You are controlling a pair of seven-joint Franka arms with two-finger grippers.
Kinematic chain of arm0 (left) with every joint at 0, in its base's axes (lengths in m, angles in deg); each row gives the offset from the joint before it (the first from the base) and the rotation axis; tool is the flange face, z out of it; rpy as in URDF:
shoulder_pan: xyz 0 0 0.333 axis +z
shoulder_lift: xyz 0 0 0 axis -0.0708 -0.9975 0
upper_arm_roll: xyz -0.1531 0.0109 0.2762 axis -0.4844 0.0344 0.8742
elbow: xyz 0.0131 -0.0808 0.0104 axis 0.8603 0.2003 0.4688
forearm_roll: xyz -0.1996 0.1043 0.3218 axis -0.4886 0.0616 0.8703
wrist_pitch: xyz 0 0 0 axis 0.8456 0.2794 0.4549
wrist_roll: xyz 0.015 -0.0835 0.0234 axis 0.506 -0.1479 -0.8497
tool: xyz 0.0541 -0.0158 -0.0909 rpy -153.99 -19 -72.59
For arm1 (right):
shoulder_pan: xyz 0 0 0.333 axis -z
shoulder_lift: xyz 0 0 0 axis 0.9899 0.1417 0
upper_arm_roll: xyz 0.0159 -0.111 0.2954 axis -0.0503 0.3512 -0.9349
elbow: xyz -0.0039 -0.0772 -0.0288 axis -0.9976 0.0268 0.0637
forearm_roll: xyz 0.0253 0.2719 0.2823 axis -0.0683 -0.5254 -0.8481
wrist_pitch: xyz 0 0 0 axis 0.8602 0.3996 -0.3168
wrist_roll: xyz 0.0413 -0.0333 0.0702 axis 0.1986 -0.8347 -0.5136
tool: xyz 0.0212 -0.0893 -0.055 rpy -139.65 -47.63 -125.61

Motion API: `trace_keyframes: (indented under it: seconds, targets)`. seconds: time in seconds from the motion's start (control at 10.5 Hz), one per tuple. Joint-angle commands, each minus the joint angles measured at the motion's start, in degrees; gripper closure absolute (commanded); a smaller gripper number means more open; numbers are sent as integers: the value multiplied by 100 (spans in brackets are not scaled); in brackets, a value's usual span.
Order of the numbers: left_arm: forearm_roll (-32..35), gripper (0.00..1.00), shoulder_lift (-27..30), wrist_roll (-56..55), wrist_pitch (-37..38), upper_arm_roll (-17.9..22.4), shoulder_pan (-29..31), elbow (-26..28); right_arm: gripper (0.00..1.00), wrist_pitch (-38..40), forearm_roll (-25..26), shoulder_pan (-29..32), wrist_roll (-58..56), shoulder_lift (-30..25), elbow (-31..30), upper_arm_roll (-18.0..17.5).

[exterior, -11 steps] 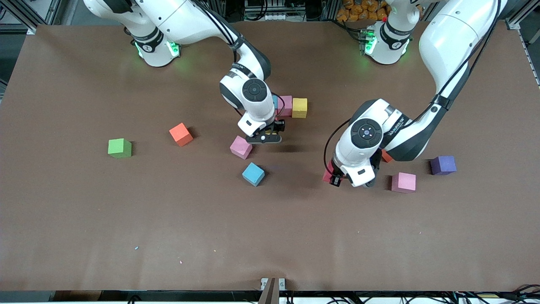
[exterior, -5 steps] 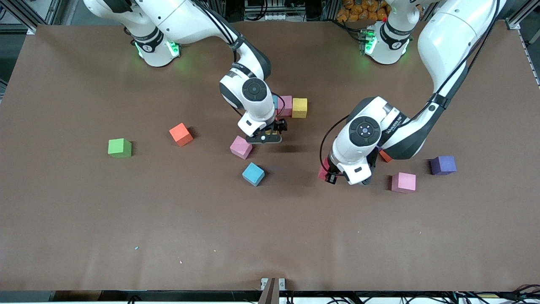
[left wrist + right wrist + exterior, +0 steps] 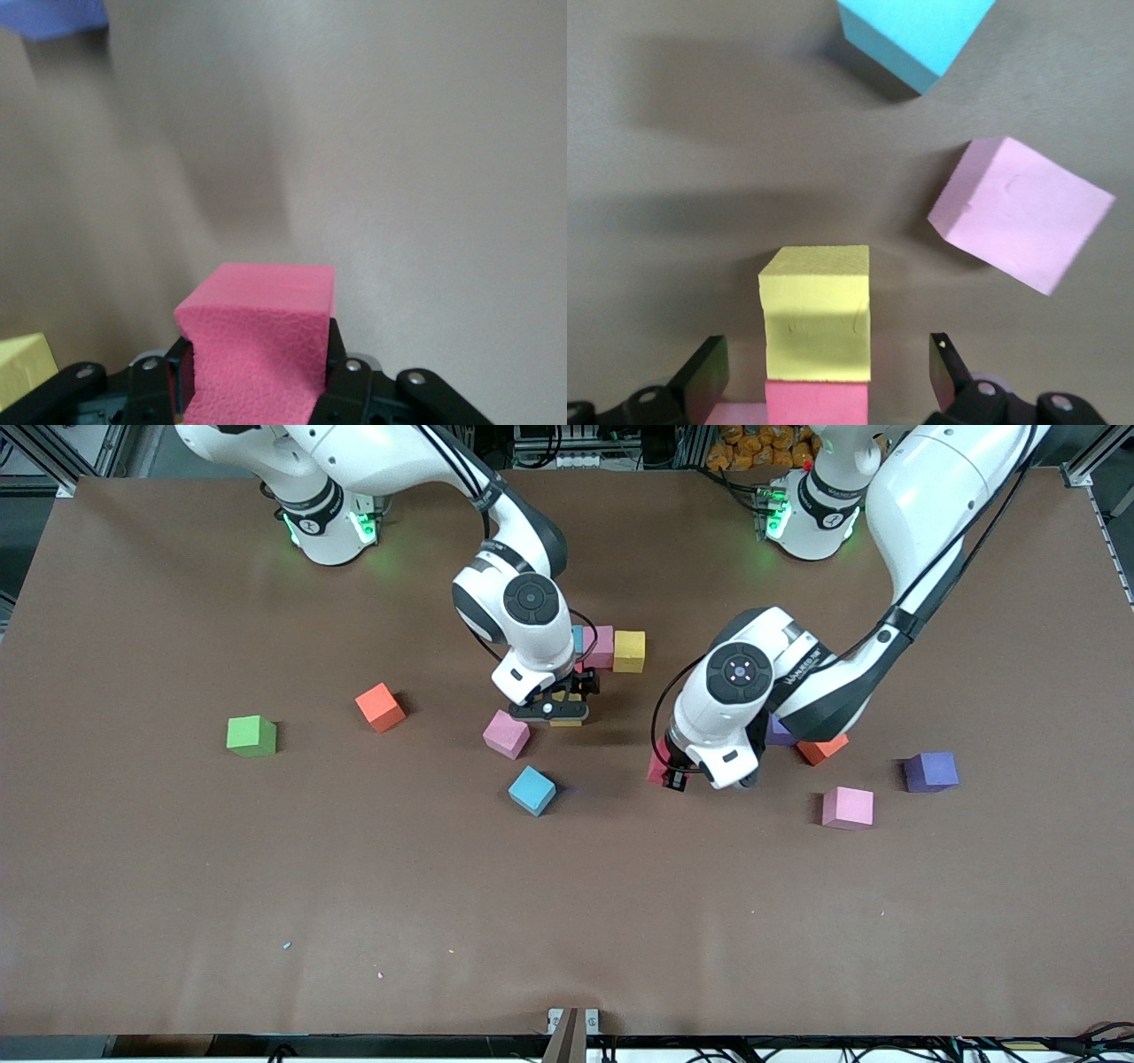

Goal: Arrange 11 blocks into digit 3

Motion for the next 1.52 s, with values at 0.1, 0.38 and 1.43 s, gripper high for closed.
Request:
trace_keyframes:
  seconds: [0.1,0.38,1.43]
  targets:
    - [-123,100,490,-1239,-903,-11,151,1113,0,216,92,212,38,-268,-109,-10]
    - [-132,100,376,-1865,-921,-116,89,1335,0,374,101,432,-49,-338,-118,226]
    - [-123,100,-178,-2473,-903,129,-1043,1124,0,322,119,1127,-1086,-417,-416,552]
